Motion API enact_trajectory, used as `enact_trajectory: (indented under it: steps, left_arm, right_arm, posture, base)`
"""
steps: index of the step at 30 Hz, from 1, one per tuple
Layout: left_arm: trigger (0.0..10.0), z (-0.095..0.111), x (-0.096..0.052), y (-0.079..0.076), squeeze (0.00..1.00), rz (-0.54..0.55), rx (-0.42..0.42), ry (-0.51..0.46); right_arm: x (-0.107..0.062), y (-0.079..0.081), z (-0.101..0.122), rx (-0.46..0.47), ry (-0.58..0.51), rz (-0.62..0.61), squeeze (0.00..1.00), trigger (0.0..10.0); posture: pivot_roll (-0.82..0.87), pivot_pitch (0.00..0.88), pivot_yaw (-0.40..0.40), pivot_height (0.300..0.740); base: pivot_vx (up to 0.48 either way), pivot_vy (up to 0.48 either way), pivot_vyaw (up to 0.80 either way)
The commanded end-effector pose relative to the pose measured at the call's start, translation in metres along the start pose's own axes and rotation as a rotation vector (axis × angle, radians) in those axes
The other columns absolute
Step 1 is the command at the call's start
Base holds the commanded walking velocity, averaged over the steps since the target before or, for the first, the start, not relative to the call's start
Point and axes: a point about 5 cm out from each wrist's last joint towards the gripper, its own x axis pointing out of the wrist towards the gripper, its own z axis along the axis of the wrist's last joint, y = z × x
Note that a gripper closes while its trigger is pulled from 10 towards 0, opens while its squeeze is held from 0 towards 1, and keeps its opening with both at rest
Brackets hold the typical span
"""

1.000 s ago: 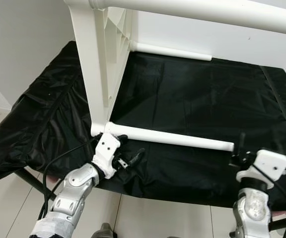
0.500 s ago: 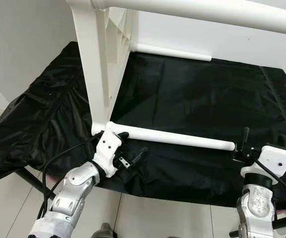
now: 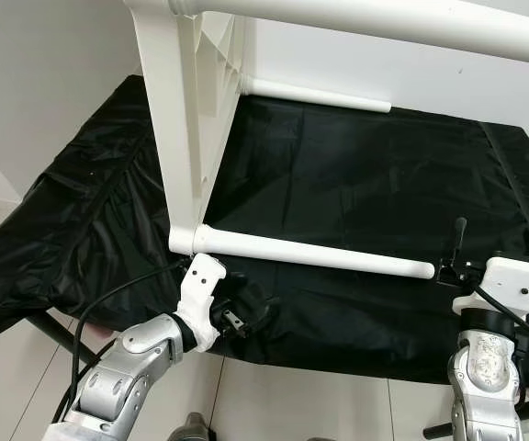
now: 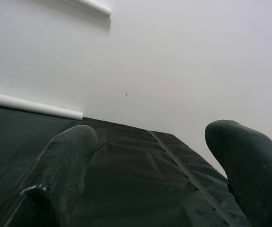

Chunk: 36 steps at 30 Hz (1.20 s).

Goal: Building children table

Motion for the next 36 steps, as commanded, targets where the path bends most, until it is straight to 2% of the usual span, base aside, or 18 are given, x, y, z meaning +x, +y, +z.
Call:
enact_trajectory:
  steps: [1, 3, 4, 5, 10, 12, 14, 21, 24, 28, 36]
  left_arm:
    - [10.0, 0.003, 0.002, 0.004, 0.00, 0.053, -0.055, 0.000]
    - [10.0, 0.010, 0.009, 0.009, 0.00, 0.129, -0.198, -0.029]
    - [10.0, 0.010, 0.009, 0.009, 0.00, 0.129, -0.198, -0.029]
    - [10.0, 0.017, 0.013, 0.011, 0.00, 0.160, -0.240, -0.049]
    - [10.0, 0.022, 0.014, 0.013, 0.00, 0.190, -0.248, -0.043]
    - [10.0, 0.028, 0.016, 0.024, 0.00, 0.298, -0.324, -0.081]
    - [10.0, 0.030, 0.017, 0.030, 0.00, 0.355, -0.372, -0.085]
    - [10.0, 0.032, 0.014, 0.032, 0.00, 0.396, -0.396, -0.053]
    - [10.0, 0.027, 0.013, 0.034, 0.00, 0.455, -0.495, -0.018]
    - [10.0, 0.024, 0.012, 0.032, 0.00, 0.477, -0.487, 0.038]
    - [10.0, 0.027, 0.012, 0.029, 0.00, 0.480, -0.539, 0.038]
  right_arm:
    - [0.003, 0.002, 0.005, -0.014, -0.021, 0.019, 0.00, 10.0]
    - [0.006, 0.006, 0.011, -0.017, -0.047, 0.042, 0.00, 10.0]
    - [0.006, 0.006, 0.011, -0.017, -0.047, 0.042, 0.00, 10.0]
    - [0.008, 0.009, 0.015, -0.020, -0.065, 0.056, 0.00, 10.0]
    - [0.009, 0.010, 0.017, -0.022, -0.073, 0.061, 0.00, 10.0]
    - [0.010, 0.011, 0.021, -0.024, -0.088, 0.070, 0.00, 10.0]
    - [0.010, 0.011, 0.024, -0.025, -0.096, 0.073, 0.00, 10.0]
    - [0.009, 0.011, 0.027, -0.031, -0.099, 0.076, 0.00, 10.0]
    - [0.010, 0.014, 0.033, -0.062, -0.131, 0.100, 0.00, 10.0]
    - [0.010, 0.015, 0.035, -0.084, -0.144, 0.120, 0.00, 10.0]
    - [0.009, 0.017, 0.037, -0.119, -0.162, 0.136, 0.00, 10.0]
  posture:
    - [0.05, 0.040, -0.033, 0.740]
    - [0.05, 0.040, -0.034, 0.740]
    - [0.05, 0.040, -0.034, 0.740]
    - [0.05, 0.041, -0.033, 0.740]
    - [0.05, 0.041, -0.033, 0.740]
    - [0.05, 0.042, -0.026, 0.740]
    - [0.05, 0.049, -0.023, 0.740]
    - [0.04, 0.055, -0.019, 0.740]
    - [0.04, 0.065, -0.017, 0.740]
    - [0.04, 0.066, -0.015, 0.740]
    - [0.04, 0.073, -0.016, 0.740]
  base:
    - [0.000, 0.000, 0.00]
    - [0.000, 0.000, 0.00]
    - [0.000, 0.000, 0.00]
    - [0.000, 0.000, 0.00]
    - [0.000, 0.000, 0.00]
    - [0.000, 0.000, 0.00]
    - [0.000, 0.000, 0.00]
    - [0.000, 0.000, 0.00]
    - [0.000, 0.000, 0.00]
    - [0.000, 0.000, 0.00]
    - [0.000, 0.000, 0.00]
